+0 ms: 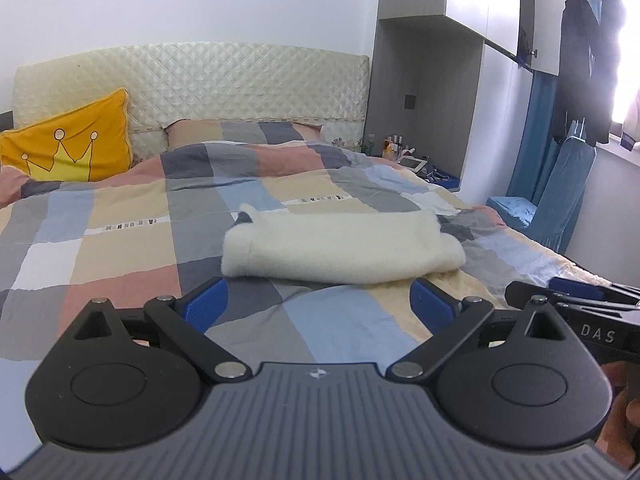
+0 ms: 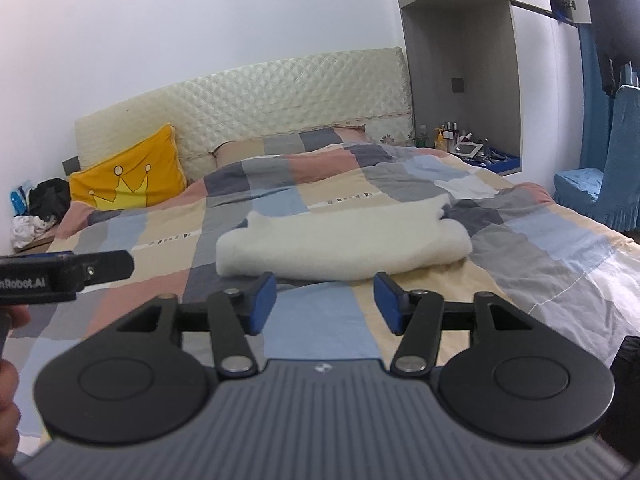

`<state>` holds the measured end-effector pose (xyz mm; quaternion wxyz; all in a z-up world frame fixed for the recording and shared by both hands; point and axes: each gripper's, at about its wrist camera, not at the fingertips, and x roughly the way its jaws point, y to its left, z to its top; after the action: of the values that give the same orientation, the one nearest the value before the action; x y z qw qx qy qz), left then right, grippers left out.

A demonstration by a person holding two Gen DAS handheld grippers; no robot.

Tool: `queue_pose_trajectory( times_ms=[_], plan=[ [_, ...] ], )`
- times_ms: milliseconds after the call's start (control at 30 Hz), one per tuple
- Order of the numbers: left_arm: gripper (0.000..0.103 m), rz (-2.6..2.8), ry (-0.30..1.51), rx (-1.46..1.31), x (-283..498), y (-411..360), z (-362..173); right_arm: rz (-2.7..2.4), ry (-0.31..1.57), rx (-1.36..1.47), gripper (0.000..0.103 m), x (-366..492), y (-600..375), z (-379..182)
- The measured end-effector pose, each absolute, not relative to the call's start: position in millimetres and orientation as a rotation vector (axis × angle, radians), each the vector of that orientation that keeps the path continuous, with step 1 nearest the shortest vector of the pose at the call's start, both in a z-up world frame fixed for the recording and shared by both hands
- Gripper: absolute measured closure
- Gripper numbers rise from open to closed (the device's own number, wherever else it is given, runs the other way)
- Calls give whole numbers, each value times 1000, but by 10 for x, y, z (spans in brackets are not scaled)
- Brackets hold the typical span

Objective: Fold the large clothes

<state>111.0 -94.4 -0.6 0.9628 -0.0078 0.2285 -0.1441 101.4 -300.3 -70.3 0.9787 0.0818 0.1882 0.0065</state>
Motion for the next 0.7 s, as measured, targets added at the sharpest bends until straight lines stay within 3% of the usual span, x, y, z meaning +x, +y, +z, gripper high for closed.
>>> queue_pose_trajectory(
  times_ms=[67,133,700],
  plan=[
    [4,-292,462,-15,1111,-945,-9,1,369,168,8,1009,-3030,-694],
    [4,-293,463,-16,1111,-943,-14,-8,368,171,1,1006,-3052,-694],
    [4,-300,467,-19,1091,-997,-38,-32,374,146,0,1021,-3032,-692]
  ],
)
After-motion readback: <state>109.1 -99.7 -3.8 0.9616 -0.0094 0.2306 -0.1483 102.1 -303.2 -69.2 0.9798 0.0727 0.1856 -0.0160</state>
